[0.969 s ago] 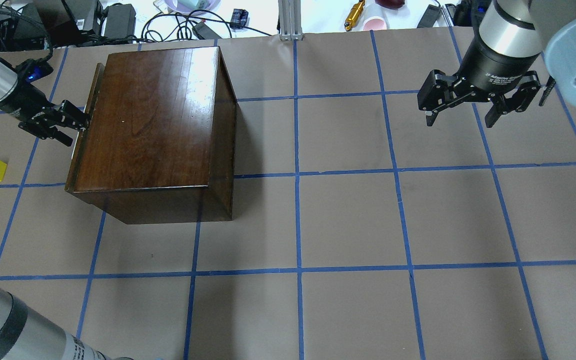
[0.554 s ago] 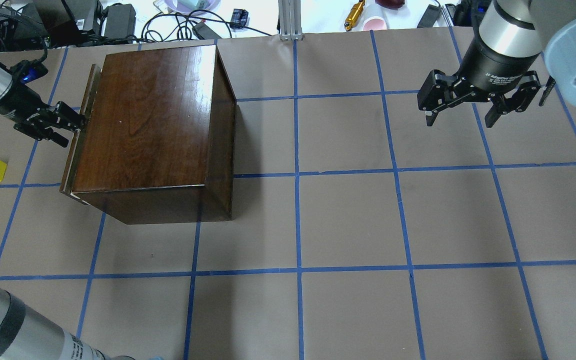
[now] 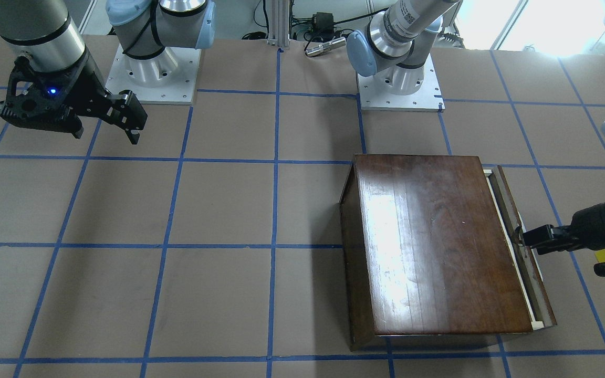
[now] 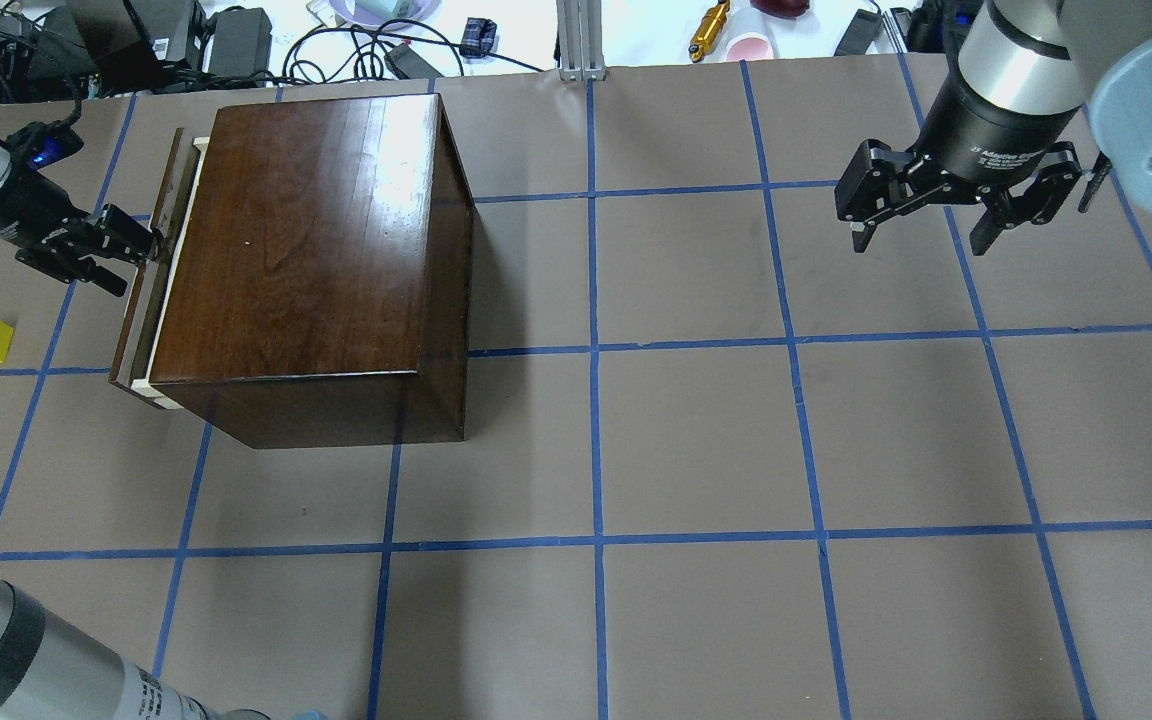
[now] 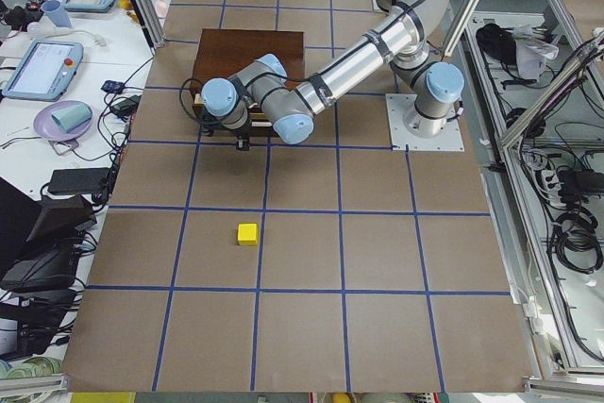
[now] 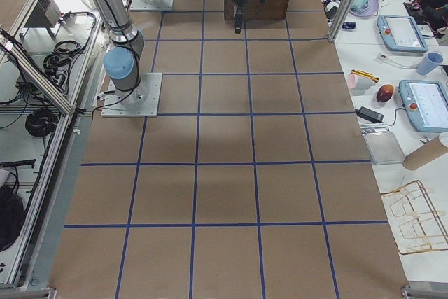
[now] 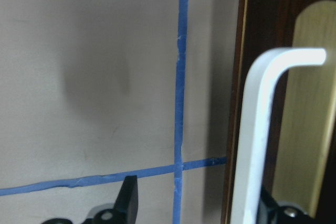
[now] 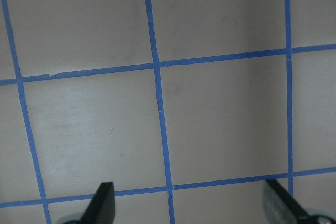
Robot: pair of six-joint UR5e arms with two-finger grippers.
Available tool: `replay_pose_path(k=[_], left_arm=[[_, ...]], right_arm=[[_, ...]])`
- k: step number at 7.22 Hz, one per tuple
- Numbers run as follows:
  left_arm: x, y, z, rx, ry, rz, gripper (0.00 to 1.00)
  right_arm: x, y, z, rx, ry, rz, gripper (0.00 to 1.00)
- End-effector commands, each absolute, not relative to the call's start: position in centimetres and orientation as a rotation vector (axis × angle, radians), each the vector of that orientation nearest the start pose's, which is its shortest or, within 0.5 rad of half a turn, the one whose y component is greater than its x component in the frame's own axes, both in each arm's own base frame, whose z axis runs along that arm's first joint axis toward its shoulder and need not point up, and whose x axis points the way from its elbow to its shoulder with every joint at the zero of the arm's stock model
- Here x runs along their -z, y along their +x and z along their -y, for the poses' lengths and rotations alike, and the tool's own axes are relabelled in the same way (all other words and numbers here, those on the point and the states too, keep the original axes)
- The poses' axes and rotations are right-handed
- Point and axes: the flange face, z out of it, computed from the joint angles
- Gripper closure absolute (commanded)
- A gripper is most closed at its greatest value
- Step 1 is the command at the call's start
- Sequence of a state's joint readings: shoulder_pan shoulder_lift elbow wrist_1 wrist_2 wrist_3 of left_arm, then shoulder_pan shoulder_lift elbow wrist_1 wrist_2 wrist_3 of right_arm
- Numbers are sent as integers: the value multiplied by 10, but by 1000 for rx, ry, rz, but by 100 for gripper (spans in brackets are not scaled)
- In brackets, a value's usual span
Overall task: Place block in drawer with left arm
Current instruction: 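Keep pulling the drawer open with the left gripper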
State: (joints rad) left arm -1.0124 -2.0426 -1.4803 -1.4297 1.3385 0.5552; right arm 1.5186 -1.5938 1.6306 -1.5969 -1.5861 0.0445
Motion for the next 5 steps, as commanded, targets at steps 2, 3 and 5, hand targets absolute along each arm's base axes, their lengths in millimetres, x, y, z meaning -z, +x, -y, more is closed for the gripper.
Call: replay_pose_path(k=[2, 3, 5], left_arm=[[-279, 203, 618, -128, -55, -3456, 27], [-280, 204, 618, -138, -51, -3444, 28], [-280, 211, 616, -131, -49, -3427, 29]], right_arm=[[-472, 107, 487, -17, 152, -3153, 0], [-472, 107, 487, -17, 152, -3153, 0], [-472, 107, 487, -17, 152, -3153, 0]])
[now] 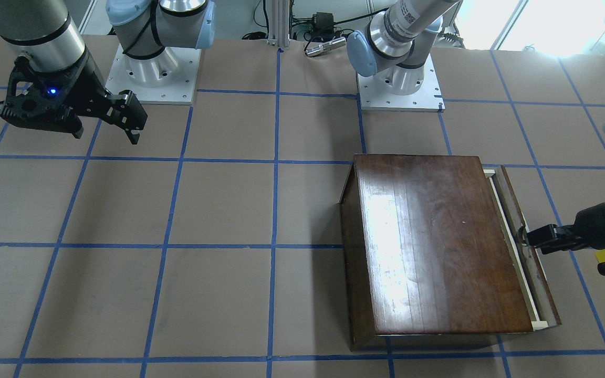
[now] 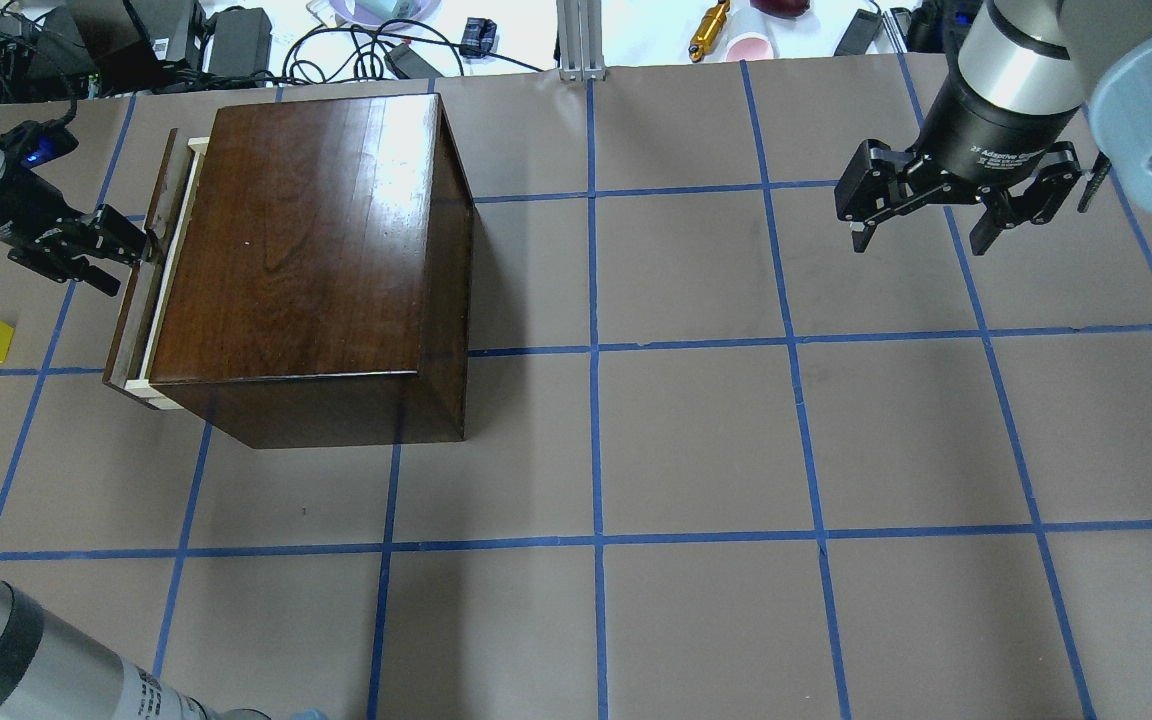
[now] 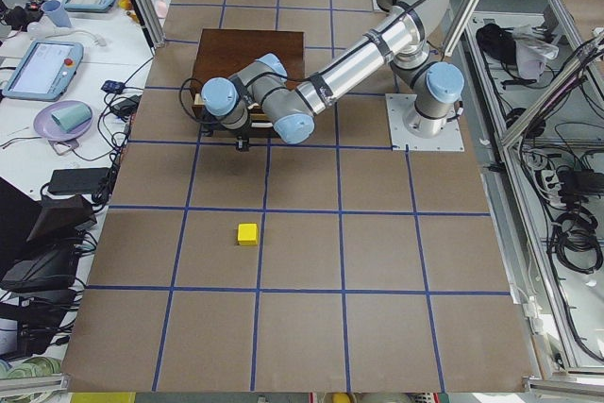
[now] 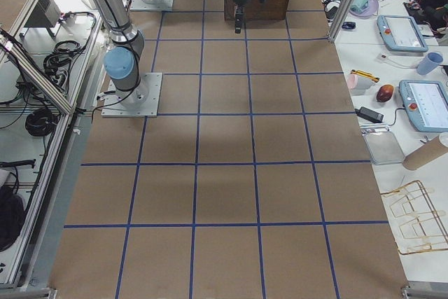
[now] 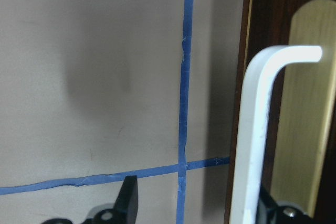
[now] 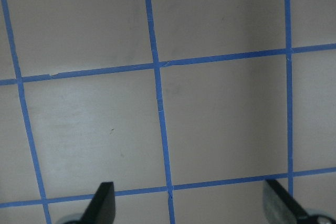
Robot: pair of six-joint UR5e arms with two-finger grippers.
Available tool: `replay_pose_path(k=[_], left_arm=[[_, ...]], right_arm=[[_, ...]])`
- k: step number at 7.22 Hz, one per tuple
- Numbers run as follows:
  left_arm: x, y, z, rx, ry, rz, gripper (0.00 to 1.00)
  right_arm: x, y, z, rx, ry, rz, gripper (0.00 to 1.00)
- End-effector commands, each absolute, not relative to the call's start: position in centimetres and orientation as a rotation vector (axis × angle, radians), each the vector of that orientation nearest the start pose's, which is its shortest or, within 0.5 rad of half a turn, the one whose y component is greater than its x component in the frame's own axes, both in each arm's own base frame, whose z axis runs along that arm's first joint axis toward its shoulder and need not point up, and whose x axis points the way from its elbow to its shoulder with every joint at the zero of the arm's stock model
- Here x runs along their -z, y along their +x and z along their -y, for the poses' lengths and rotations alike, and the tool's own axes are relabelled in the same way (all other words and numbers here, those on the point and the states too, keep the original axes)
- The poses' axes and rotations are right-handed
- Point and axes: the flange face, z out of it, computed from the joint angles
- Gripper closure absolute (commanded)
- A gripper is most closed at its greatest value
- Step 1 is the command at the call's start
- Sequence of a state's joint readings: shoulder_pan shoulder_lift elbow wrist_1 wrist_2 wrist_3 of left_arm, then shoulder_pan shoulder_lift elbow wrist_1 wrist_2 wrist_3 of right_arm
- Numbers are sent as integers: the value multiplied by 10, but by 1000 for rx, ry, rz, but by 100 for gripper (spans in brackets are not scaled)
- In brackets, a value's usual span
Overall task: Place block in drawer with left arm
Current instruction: 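Keep pulling the drawer open with the left gripper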
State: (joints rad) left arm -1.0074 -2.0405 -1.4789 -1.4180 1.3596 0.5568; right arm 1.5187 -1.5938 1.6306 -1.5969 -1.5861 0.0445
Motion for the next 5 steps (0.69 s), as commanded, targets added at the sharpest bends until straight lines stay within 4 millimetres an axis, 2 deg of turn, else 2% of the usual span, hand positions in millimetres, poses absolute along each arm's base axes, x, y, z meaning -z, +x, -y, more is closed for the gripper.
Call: replay_pose_path(k=[1, 5], left_arm=[[-283, 213, 618, -117, -21, -3421, 29], [-286, 219, 618, -111, 6, -3408, 29]], right_arm=[[-472, 107, 487, -17, 152, -3153, 0], [-472, 107, 487, -17, 152, -3153, 0]])
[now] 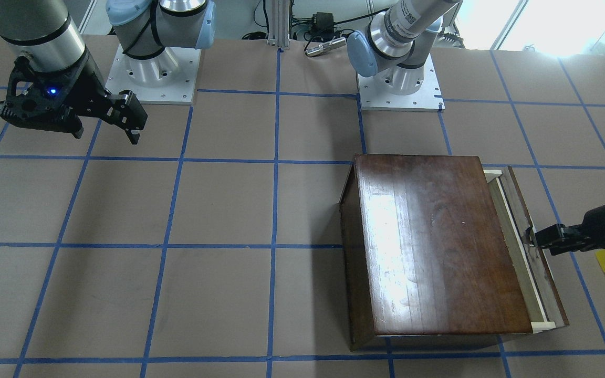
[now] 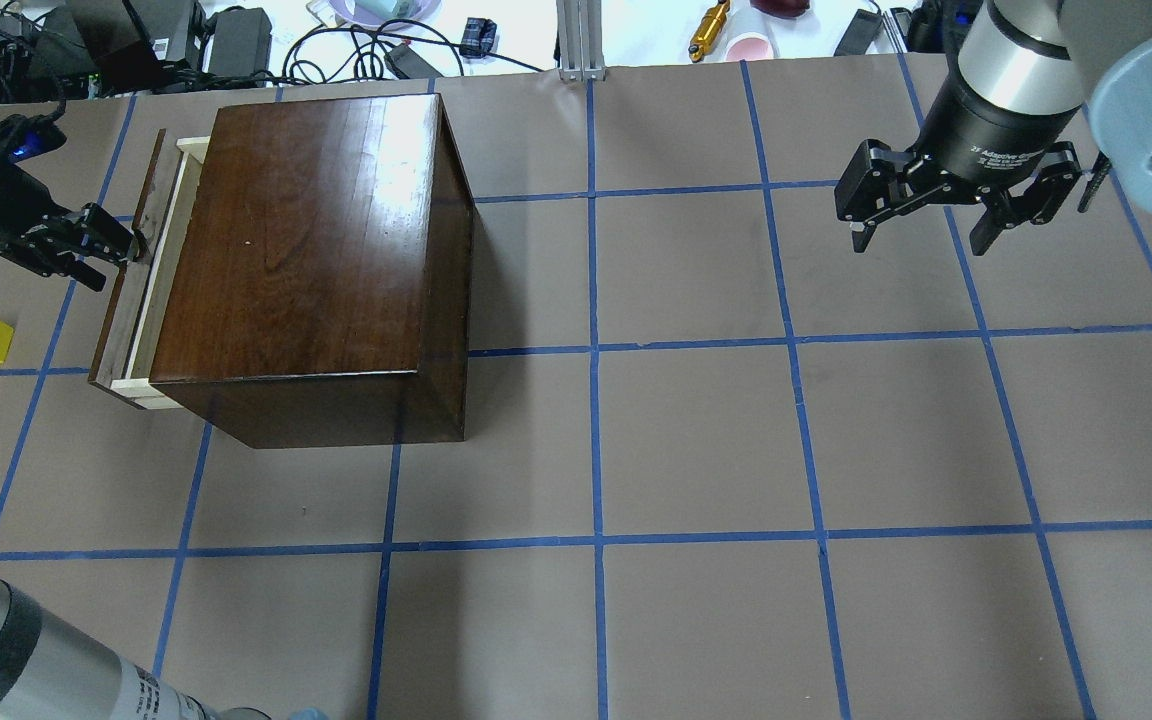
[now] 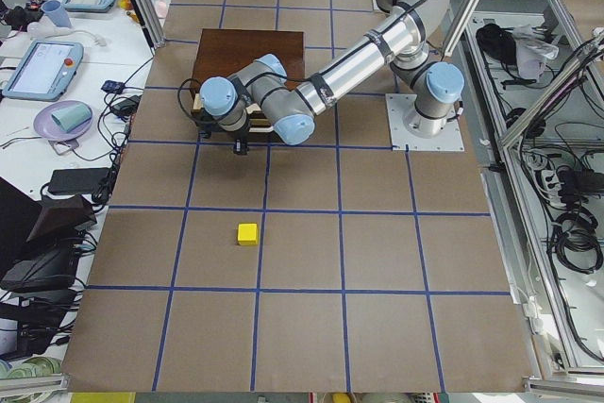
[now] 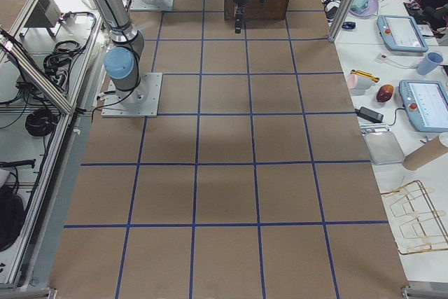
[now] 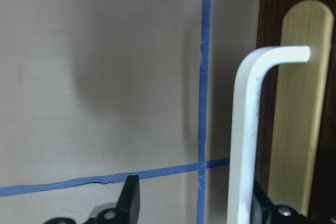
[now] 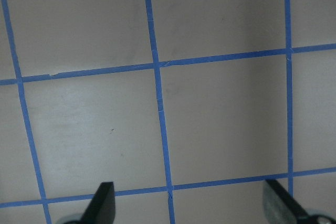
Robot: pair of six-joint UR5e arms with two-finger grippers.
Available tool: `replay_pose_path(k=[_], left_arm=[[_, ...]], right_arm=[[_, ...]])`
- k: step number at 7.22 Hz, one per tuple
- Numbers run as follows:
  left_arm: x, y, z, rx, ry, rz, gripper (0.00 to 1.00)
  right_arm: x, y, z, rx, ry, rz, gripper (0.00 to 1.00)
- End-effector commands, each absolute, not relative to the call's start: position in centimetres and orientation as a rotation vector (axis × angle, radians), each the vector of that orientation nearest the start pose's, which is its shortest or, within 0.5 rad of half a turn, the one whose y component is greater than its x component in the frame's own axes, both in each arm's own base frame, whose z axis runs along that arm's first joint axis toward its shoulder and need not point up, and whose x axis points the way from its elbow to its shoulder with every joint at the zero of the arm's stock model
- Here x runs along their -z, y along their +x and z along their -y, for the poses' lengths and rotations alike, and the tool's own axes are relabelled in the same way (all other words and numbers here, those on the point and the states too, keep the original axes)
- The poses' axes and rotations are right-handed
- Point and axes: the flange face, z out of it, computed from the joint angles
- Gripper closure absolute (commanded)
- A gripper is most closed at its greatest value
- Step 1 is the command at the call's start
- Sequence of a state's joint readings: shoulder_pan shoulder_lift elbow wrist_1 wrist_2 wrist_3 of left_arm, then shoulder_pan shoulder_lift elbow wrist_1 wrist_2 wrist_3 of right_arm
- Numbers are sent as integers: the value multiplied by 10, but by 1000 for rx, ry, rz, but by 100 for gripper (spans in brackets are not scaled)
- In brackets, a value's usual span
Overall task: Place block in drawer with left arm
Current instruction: 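Keep pulling the drawer open with the left gripper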
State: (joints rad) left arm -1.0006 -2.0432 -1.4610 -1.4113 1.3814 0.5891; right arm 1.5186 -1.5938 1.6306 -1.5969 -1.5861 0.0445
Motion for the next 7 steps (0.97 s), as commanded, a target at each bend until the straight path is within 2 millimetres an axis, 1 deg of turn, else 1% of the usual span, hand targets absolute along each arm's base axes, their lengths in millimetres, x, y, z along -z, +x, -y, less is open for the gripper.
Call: replay_pose_path(k=[1, 2, 5, 6, 7], left_arm=[[-285, 230, 616, -106, -17, -3409, 29], [-285, 232, 614, -100, 9, -3410, 29], [-286, 235, 616, -89, 14, -3402, 29], [-287, 238, 614, -117, 22, -3375, 29], [-289, 240, 615, -105, 26, -3369, 29]], right_arm=[[-472, 107, 487, -17, 152, -3153, 0], [-472, 107, 487, -17, 152, -3153, 0], [-472, 107, 487, -17, 152, -3153, 0], [-472, 107, 487, -17, 152, -3153, 0], [-472, 107, 487, -17, 152, -3153, 0]])
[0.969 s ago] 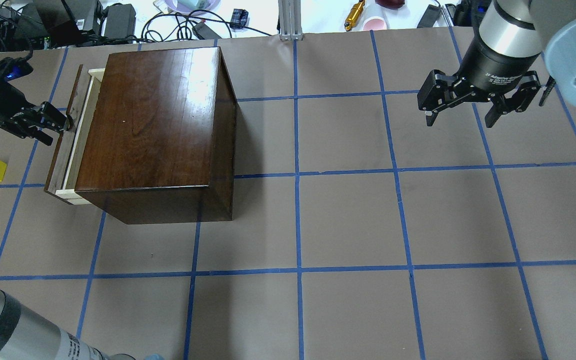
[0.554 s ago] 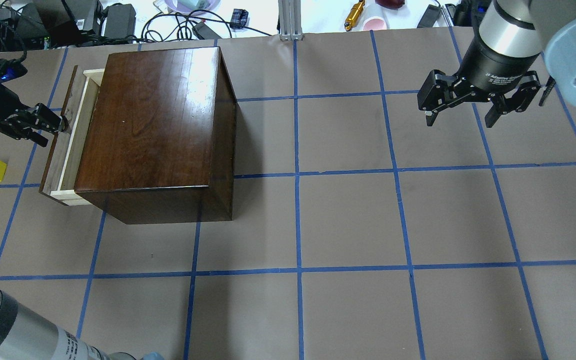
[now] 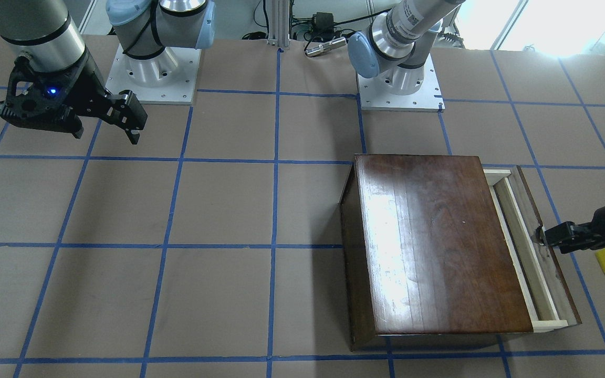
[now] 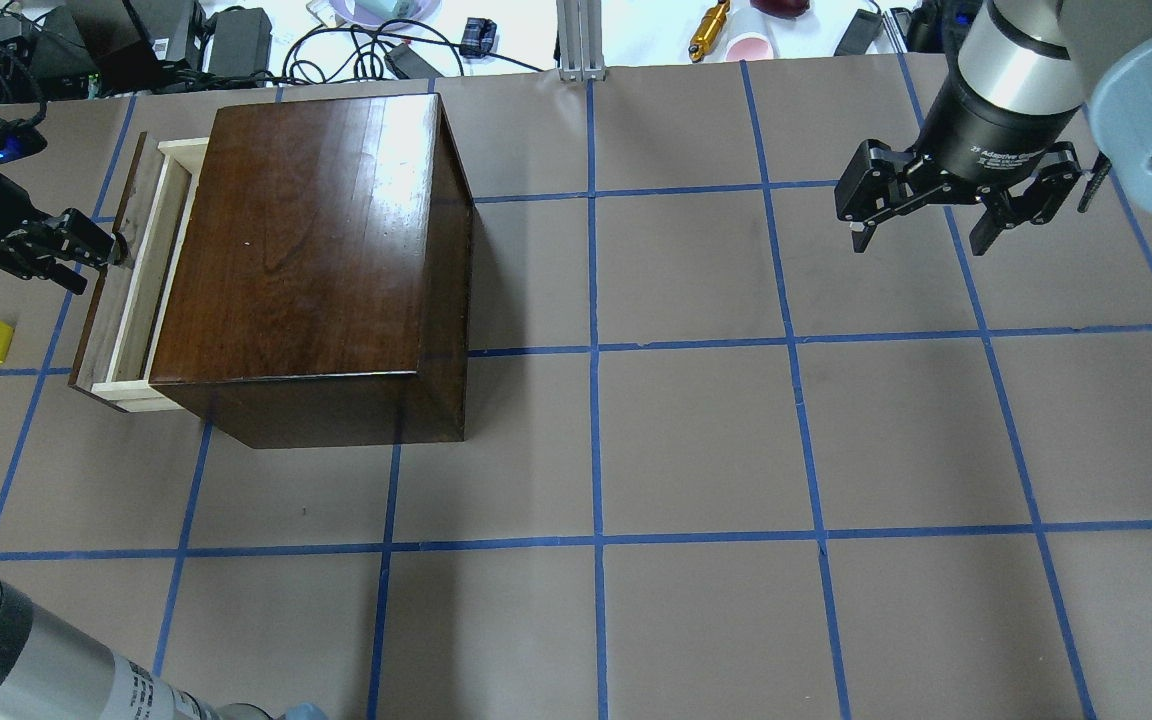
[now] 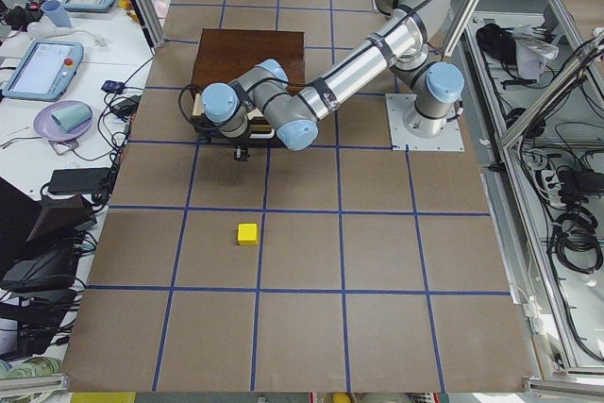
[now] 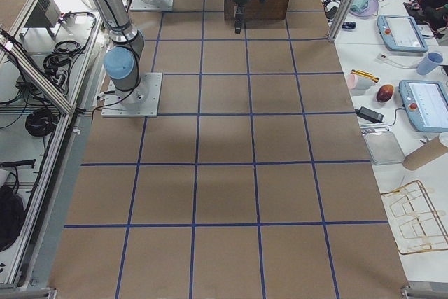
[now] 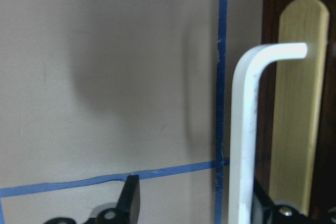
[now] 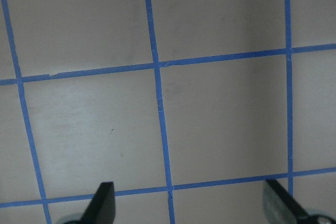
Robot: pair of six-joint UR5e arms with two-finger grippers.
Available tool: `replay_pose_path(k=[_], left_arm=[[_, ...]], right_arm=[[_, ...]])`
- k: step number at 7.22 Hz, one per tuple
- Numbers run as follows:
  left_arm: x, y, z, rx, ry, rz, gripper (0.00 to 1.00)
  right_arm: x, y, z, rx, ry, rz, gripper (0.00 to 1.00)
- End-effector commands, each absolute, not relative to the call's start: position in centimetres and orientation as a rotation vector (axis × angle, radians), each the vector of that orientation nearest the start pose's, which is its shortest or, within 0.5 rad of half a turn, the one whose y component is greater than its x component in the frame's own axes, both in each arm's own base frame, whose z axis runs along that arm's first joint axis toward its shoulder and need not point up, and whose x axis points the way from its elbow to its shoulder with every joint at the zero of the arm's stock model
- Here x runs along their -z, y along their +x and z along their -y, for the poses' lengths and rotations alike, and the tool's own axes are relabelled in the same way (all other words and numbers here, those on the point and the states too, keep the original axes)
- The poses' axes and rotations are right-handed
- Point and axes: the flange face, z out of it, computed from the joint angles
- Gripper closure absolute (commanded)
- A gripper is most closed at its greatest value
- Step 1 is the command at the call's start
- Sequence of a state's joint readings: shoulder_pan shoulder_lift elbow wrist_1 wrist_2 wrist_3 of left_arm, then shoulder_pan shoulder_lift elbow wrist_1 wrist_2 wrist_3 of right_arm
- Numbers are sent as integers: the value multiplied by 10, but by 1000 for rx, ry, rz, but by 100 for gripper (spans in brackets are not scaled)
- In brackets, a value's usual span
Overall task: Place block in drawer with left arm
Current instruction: 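Keep pulling the drawer open with the left gripper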
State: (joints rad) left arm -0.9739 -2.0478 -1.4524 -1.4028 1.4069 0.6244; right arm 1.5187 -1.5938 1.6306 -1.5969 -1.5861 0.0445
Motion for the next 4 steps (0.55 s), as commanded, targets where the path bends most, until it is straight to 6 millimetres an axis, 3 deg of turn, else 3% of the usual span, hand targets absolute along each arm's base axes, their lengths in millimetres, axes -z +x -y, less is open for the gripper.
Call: replay_pose_path(k=[1, 3, 4], left_arm=[[-290, 240, 615, -101, 26, -3367, 29], [-291, 243, 614, -111, 26, -3355, 29], [-290, 253, 610, -105, 21, -3356, 29]], right_arm=[[-472, 107, 487, -17, 152, -3153, 0], [-472, 107, 487, -17, 152, -3153, 0], [-472, 107, 487, -17, 152, -3153, 0]])
